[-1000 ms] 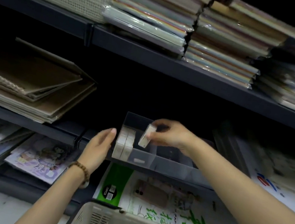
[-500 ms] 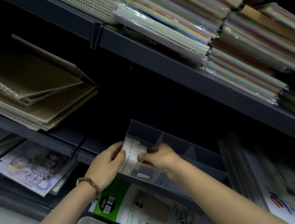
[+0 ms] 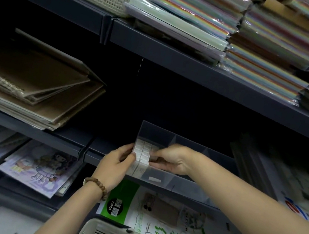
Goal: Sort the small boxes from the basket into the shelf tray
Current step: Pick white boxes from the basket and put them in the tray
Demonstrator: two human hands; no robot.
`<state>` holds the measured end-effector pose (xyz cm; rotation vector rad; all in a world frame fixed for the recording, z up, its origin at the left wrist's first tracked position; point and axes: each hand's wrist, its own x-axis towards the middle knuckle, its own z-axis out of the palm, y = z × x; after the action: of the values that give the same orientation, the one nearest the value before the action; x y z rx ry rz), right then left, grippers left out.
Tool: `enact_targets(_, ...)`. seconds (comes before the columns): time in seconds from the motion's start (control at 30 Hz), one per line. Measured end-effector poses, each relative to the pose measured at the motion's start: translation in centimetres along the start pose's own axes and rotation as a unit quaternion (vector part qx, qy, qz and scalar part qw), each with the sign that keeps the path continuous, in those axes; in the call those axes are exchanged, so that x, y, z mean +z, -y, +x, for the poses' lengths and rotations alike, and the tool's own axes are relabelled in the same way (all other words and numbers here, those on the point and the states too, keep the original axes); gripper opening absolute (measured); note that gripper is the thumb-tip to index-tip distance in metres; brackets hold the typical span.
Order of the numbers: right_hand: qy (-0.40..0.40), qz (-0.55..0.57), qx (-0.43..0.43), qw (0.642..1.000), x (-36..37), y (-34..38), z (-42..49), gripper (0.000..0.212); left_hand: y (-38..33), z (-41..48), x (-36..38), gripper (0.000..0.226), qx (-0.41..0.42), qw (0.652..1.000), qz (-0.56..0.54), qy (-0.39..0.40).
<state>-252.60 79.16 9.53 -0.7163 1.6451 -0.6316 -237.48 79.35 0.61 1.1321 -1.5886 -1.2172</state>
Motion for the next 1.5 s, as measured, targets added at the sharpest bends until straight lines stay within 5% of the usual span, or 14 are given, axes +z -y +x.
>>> enact_targets(0.27, -0.023, -0.146, -0.146, 0.978, -2.1, -0.9, -4.7, 0.043, -0.9, -1.0, -0.3, 0.041, 0.017, 0.999, -0.043, -0.003)
enact_targets(0.43, -0.026, -0.129, -0.253, 0.959, -5.4, -6.8, -9.7, 0.019, -0.9, -4.9, -1.1, 0.059, 0.047, 0.997, 0.057, -0.017)
enact_targets(0.57, -0.005, -0.077, -0.151, 0.986, -7.1, -17.1, -9.4, 0.020, 1.2, -9.0, -1.6, 0.074, -0.005, 0.986, 0.161, 0.043)
enact_targets(0.67, -0.023, -0.110, -0.024, 0.993, -7.6, -25.4, -6.8, 0.022, 4.1, -11.3, -0.3, 0.064, -0.092, 0.971, 0.188, 0.116)
enact_targets(0.83, -0.048, -0.096, 0.127, 0.986, -8.3, -36.0, -2.9, 0.032, 10.5, -15.1, 4.9, 0.067, -0.205, 0.878, 0.311, 0.301)
enact_targets(0.97, -0.092, -0.081, 0.182, 0.975, -7.9, -42.0, -1.0, 0.033, 15.3, -17.7, 8.7, 0.064, -0.298, 0.851, 0.281, 0.328)
enact_targets(1.17, -0.090, -0.135, 0.134, 0.978, -5.7, -46.3, 1.7, 0.053, 20.7, -20.1, 13.2, 0.065, -0.396, 0.826, 0.225, 0.332)
enact_targets(1.27, -0.116, -0.150, 0.067, 0.980, -5.3, -46.9, 3.4, 0.062, 22.2, -20.0, 14.2, 0.060, -0.408, 0.837, 0.209, 0.298)
enact_targets(1.5, -0.076, -0.250, 0.066, 0.963, -5.6, -49.2, 7.2, 0.069, 24.2, -19.0, 16.5, 0.031, -0.438, 0.856, 0.117, 0.251)
